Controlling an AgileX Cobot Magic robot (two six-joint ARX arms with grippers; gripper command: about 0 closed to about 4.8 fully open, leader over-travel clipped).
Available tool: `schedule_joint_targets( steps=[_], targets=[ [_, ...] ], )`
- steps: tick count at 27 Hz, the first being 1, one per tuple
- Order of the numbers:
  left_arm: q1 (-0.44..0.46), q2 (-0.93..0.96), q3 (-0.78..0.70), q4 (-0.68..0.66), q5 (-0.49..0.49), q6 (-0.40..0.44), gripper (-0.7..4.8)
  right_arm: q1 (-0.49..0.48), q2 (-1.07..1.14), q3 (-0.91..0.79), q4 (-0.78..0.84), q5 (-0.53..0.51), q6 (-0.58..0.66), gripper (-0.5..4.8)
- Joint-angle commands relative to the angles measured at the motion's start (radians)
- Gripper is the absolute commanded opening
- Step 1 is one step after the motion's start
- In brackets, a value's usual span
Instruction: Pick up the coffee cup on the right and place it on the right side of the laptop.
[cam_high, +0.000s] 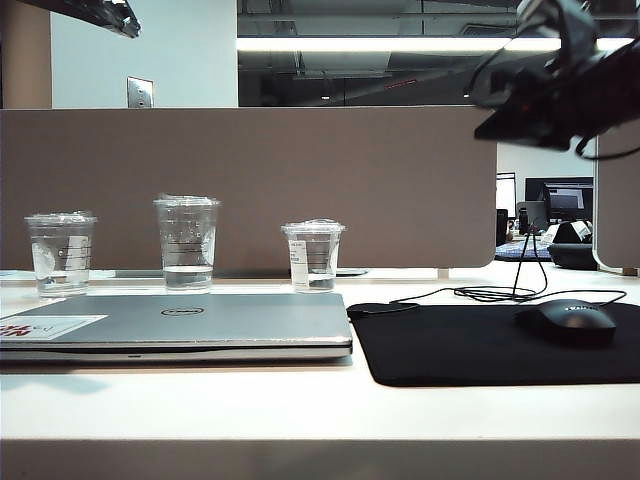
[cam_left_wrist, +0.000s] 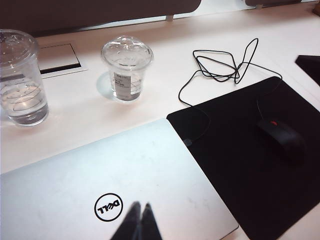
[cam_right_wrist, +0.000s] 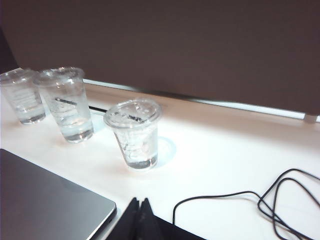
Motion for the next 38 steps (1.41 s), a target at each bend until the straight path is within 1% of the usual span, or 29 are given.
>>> schedule_joint_targets(
  steps=[1, 6, 8, 9, 10, 11, 12, 13, 16, 20, 27, 30, 34, 38],
  targets=[
    [0.000, -0.002, 0.006, 0.008, 0.016, 0.027, -0.06, 0.006, 0.074, 0.055, 0.029, -0.029, 0.000, -0.05],
    [0.001, -0.001, 0.007, 0.007, 0.016, 0.025, -0.06, 0.006, 0.211, 0.156, 0.028, -0.134, -0.001, -0.05],
    [0.001, -0.001, 0.007, 0.008, 0.017, 0.012, -0.06, 0.006, 0.271, 0.204, 0.028, -0.184, -0.001, -0.04],
    [0.000, -0.001, 0.007, 0.007, 0.017, 0.010, -0.06, 0.006, 0.298, 0.226, 0.029, -0.211, -0.001, 0.09],
    [0.000, -0.001, 0.007, 0.006, 0.017, 0.010, -0.06, 0.006, 0.324, 0.249, 0.028, -0.235, -0.002, 0.55],
    [0.000, -0.001, 0.007, 0.006, 0.016, 0.011, -0.06, 0.007, 0.358, 0.278, 0.029, -0.255, -0.003, 1.88],
    [0.000, -0.001, 0.007, 0.006, 0.017, 0.010, -0.06, 0.011, 0.384, 0.302, 0.028, -0.259, -0.003, 3.50],
    [0.000, -0.001, 0.007, 0.008, 0.017, 0.011, -0.06, 0.015, 0.408, 0.325, 0.027, -0.257, -0.003, 4.79],
    [0.000, -0.001, 0.008, 0.013, 0.018, 0.010, -0.06, 0.026, 0.494, 0.412, 0.027, -0.253, -0.007, 4.79],
    [0.000, -0.001, 0.008, 0.016, 0.020, 0.010, -0.06, 0.042, 0.585, 0.512, 0.024, -0.251, -0.053, 4.79],
    [0.001, -0.001, 0.008, 0.024, 0.019, 0.011, -0.06, 0.050, 0.729, 0.691, -0.026, -0.253, -0.058, 4.79],
    [0.000, -0.001, 0.008, 0.036, 0.020, 0.011, -0.06, 0.050, 0.785, 0.756, -0.032, -0.257, -0.079, 4.79],
    [0.000, -0.001, 0.008, 0.038, 0.018, 0.011, -0.06, 0.050, 0.850, 0.838, -0.047, -0.303, -0.082, 4.79],
    [0.001, -0.001, 0.008, 0.041, 0.017, 0.011, -0.06, 0.051, 0.917, 0.954, -0.128, -0.347, -0.084, 4.79]
  ],
)
